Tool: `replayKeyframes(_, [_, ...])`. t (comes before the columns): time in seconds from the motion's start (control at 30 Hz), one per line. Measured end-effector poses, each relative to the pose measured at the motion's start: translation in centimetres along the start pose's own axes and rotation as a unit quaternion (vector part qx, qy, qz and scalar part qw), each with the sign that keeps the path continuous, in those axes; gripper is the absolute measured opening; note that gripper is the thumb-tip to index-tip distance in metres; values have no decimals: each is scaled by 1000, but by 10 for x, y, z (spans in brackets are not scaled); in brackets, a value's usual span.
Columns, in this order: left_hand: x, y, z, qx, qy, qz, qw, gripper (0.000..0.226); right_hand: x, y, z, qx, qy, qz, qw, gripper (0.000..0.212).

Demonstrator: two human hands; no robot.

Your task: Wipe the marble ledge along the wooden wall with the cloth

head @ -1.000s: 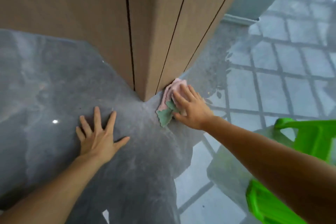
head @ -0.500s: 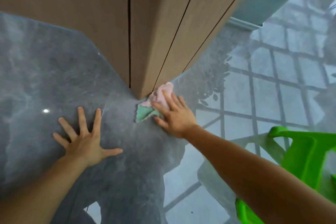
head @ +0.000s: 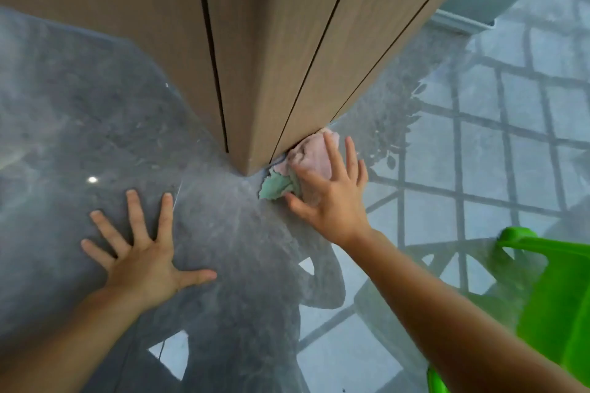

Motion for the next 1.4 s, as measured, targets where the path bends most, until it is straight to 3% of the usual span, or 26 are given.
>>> replayKeyframes(0.03, [-1, 0, -1, -2, 4, 0, 1000, 154, 5, 0, 3, 20, -14, -10, 1000, 62])
replayKeyframes(0.17, [-3, -1, 1, 8, 7, 5, 1000, 154, 9, 19, -28, 4, 52, -31, 998, 97])
replayKeyframes(0.3, [-3, -1, 2, 7, 4, 8, 1000, 154, -1, 39, -47, -4, 23, -55, 998, 104])
replayKeyframes(0.4, [-3, -4, 2, 11, 3, 4, 1000, 153, -14, 37, -53, -42, 28, 97, 994, 86])
replayKeyframes(0.47, [-3, -3, 0, 13, 0, -1, 1000, 153, -6, 13, -51, -115, 51, 216, 968, 75])
replayKeyframes(0.5, [-3, -3, 0, 12, 0, -1, 1000, 152, 6, -5, -48, -143, 58, 236, 959, 73])
replayKeyframes(0.57, [-3, -4, 2, 11, 0, 4, 1000, 152, 30, -39, -36, -160, 69, 191, 966, 75])
replayKeyframes(0.67, [-1, -2, 0, 7, -7, -4, 1000, 153, 48, -68, -23, -114, 69, -30, 991, 87])
replayKeyframes(0.73, [-2, -4, 1, 0, -12, -4, 1000, 153, 49, -56, -26, -67, 79, -159, 982, 102])
replayKeyframes(0.8, [-4, -6, 3, 4, -6, -5, 1000, 152, 41, -20, -35, -37, 110, -185, 976, 115])
replayKeyframes(0.87, [-5, -7, 4, 6, -3, -9, 1000, 152, 14, 25, -49, -42, 136, -108, 984, 120])
replayKeyframes(0.97, [-6, -7, 4, 8, 2, -8, 1000, 152, -43, 80, -68, -90, 161, 108, 977, 112])
replayKeyframes(1.07, [-4, -7, 5, 14, 4, 1, 1000, 152, -43, 70, -67, -150, 157, 284, 934, 91])
replayKeyframes(1.13, [-3, -7, 5, 17, 5, 2, 1000, 152, -20, 38, -59, -197, 143, 332, 911, 83])
replayKeyframes(1.2, [-3, -7, 5, 15, 2, 4, 1000, 151, 10, -8, -49, -230, 153, 287, 917, 84])
replayKeyframes(1.3, [-4, -7, 4, 9, -4, -7, 1000, 151, 53, -89, -19, -216, 175, 48, 959, 91])
replayKeyframes(1.4, [-4, -6, 4, 8, -12, -10, 1000, 152, 77, -116, -5, -159, 221, -108, 956, 102])
Point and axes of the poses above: each hand's wrist, its own x-axis towards the middle knuckle, its own z-axis out of the back of the hand, y = z × x, the point moved 8 cm from there along x, towards the middle knuckle, and after that the axes turned 6 degrees about -z, right-handed, at the moved point
